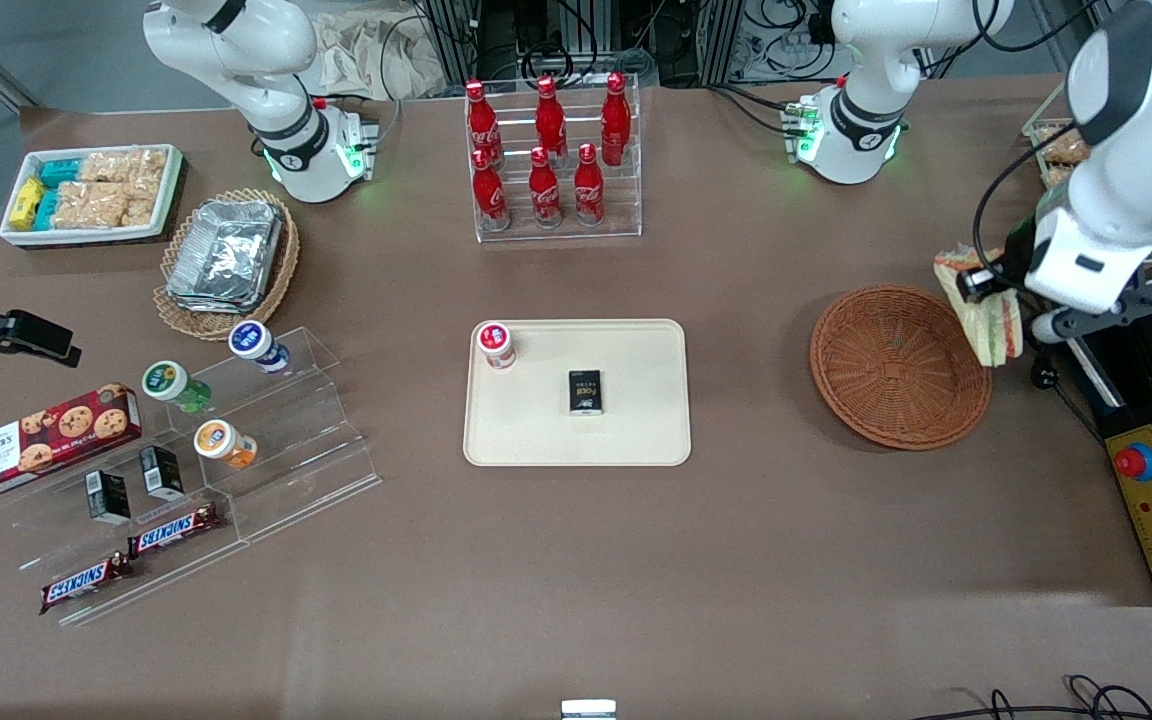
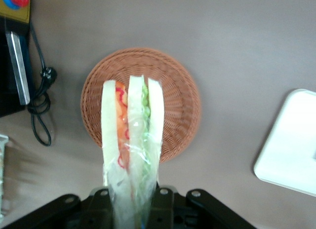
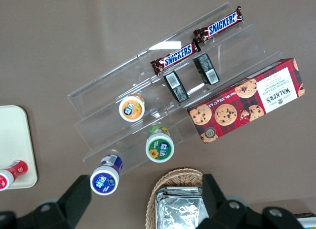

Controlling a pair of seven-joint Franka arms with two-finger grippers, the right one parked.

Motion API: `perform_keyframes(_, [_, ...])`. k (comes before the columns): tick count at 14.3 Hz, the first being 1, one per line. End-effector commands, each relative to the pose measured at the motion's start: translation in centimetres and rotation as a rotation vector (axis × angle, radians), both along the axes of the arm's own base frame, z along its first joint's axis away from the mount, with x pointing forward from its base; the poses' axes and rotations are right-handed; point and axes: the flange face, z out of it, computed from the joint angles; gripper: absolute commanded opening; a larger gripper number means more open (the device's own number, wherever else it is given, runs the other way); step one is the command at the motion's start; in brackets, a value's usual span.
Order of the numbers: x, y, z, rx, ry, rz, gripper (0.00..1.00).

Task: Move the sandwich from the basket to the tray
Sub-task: 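Lift the sandwich out of the basket with the left gripper, then carry the sandwich over the cream tray beside the black tissue pack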

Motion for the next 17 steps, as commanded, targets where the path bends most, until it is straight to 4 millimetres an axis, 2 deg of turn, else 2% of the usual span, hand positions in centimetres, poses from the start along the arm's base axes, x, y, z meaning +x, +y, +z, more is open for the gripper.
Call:
perform_keyframes(1, [-0.5,-7.5,2.3,-0.034,0.014,-0.086,0.0])
perform_keyframes(4, [-2.7,-17.0,1.4,-0.052,-0.035,-0.091,0.0])
perform_keyframes(6, [-3.5,-22.3,-2.1,-0.088,-0.055,-0.099,0.0])
perform_keyframes(9, [-3.7,-27.9,-9.6,-0.151,-0.063,-0.095,0.0])
perform_keyframes(13, [-2.6,-31.9,-20.1,-0.185,-0.104,-0.188,0.0])
perform_keyframes(15, [-1.9,-32.6,-24.4,-0.176,-0.123,-0.233,0.0])
perform_keyframes(17, [-2.4,-34.5,-27.5,-0.151,-0.145,-0.255,0.0])
